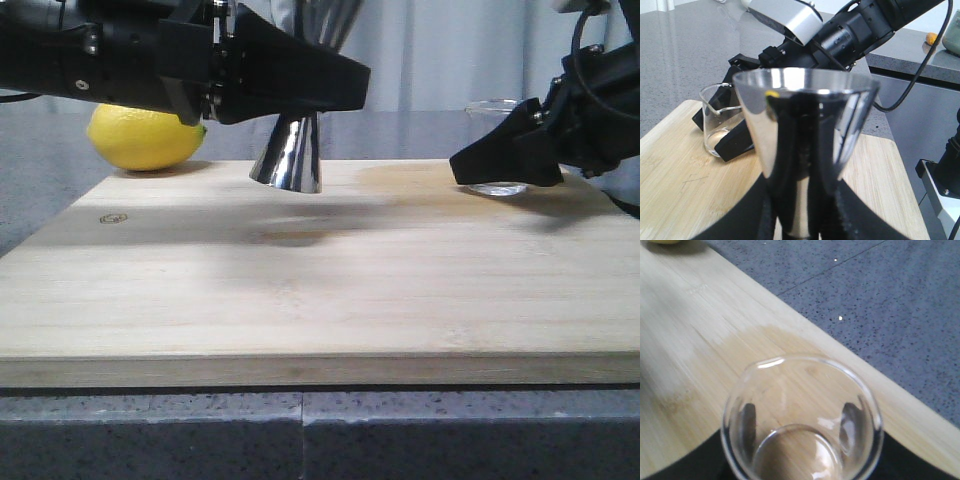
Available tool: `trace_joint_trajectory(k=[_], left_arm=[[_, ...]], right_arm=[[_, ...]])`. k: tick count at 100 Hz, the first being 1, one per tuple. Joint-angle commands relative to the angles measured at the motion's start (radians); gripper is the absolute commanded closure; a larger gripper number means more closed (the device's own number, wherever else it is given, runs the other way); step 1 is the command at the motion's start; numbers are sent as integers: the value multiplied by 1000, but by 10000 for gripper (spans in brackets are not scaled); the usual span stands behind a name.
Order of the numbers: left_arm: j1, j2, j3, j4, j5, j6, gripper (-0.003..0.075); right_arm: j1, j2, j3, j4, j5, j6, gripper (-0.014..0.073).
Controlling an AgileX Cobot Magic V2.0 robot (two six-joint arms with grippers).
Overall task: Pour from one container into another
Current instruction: 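Lower the beaker onto the board farther from the lemon with the right gripper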
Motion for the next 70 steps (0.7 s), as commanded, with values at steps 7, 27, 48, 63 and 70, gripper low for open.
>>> trace_joint_trajectory(k=[7,27,48,63,70], left_arm=[[3,-54,-29,-86,113,-4,739],[3,-54,-29,-87,113,-4,739],[3,-54,-29,-87,113,-4,739],[3,-54,-29,-89,111,-4,739],[3,-54,-29,-89,111,-4,739]], right_arm=[[-6,-18,-19,34,11,7,223],[-6,-18,-19,34,10,7,139],[-6,-47,-19,34,12,38,116],[-6,-93,-19,34,8,74,69],[-6,-118,-19,34,2,99,67]])
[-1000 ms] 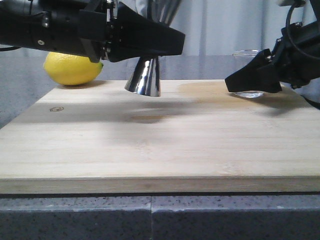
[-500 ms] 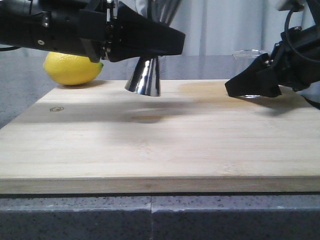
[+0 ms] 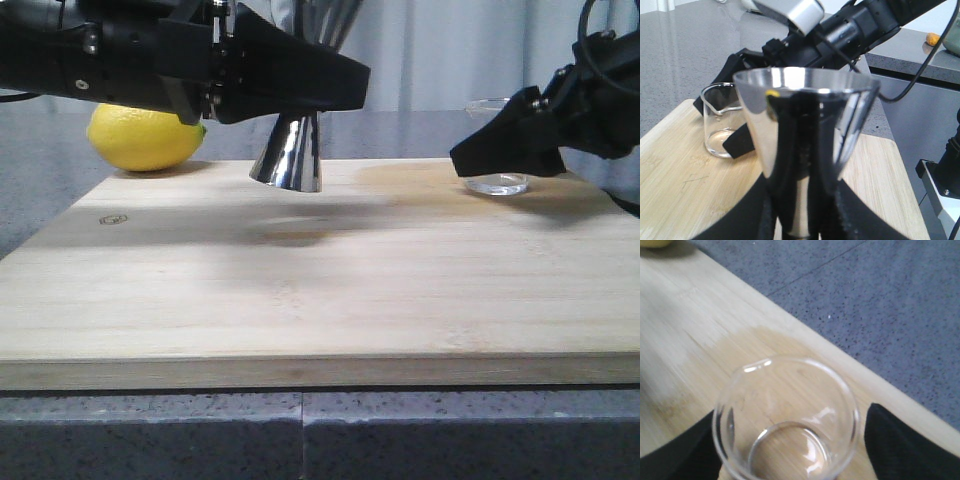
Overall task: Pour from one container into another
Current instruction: 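Lower the beaker onto the board farther from the lemon with the right gripper, then open the right gripper and raise it off the beaker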
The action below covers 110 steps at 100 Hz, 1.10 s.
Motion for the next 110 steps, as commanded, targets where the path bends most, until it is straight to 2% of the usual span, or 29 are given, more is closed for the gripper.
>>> trace_joint_trajectory(k=[1,54,83,110], left_arm=[[3,-54,-29,-89,111,-4,739],[3,-54,-29,-94,111,-4,739],[3,-54,-29,-94,109,62,739],[3,-54,-29,-94,111,90,738]], right_arm=[[-3,-65,-19,47,40,29,67],[-3,-265,-27,47,62,116,67],[-3,-422,-31,47,48,133,67],[-3,-460,-31,47,49,170,67]])
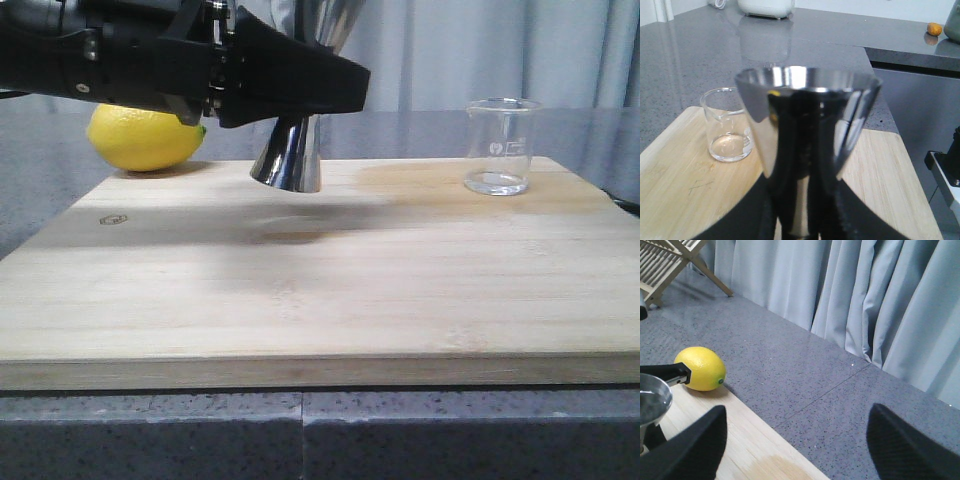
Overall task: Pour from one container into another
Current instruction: 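Open the right gripper and raise it off the beaker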
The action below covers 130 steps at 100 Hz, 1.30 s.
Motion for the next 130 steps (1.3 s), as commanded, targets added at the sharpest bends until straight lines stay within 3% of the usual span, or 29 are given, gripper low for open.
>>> trace_joint_trajectory(k=[1,34,130], left_arm=[[3,-54,-29,-94,111,20,739],[46,-52,-29,-94,113,38,739],[46,-3,-86,-94,113,55,739]], right_arm=[[-3,-23,-33,61,39,19,67],[-3,-23,-33,61,41,31,67],[-3,-23,-33,61,43,31,71]])
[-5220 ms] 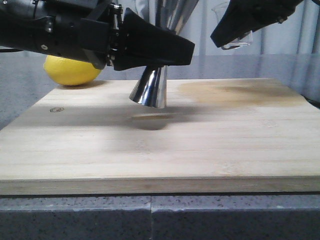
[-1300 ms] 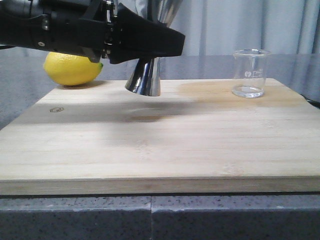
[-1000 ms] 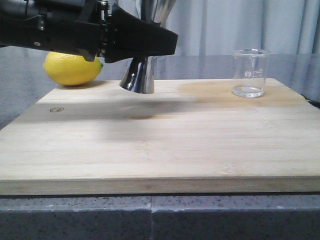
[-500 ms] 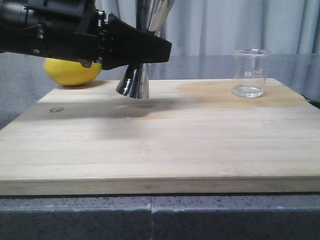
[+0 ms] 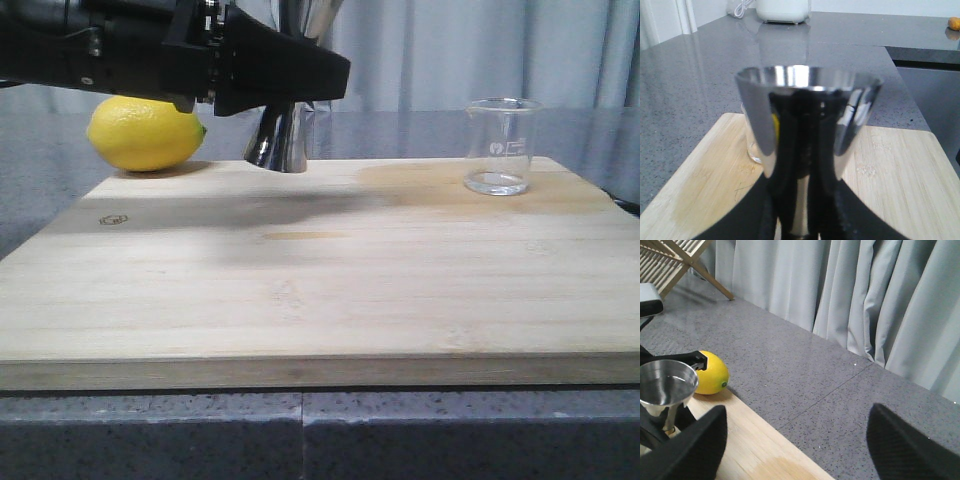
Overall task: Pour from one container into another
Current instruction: 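Open the right gripper and raise it off the beaker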
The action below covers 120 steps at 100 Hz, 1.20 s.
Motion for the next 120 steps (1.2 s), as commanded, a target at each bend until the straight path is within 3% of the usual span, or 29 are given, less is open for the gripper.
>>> trace_joint_trajectory(k=[1,48,120], left_arm=[[1,-36,-30,-92,114,6,739],[1,-36,-32,-92,114,-5,739],[1,-36,-122,-92,114,-137,739]], right_arm=[[-3,-22,-33,64,41,2,71],[-3,-22,-33,64,42,2,71],[-3,-22,-33,64,38,2,71]])
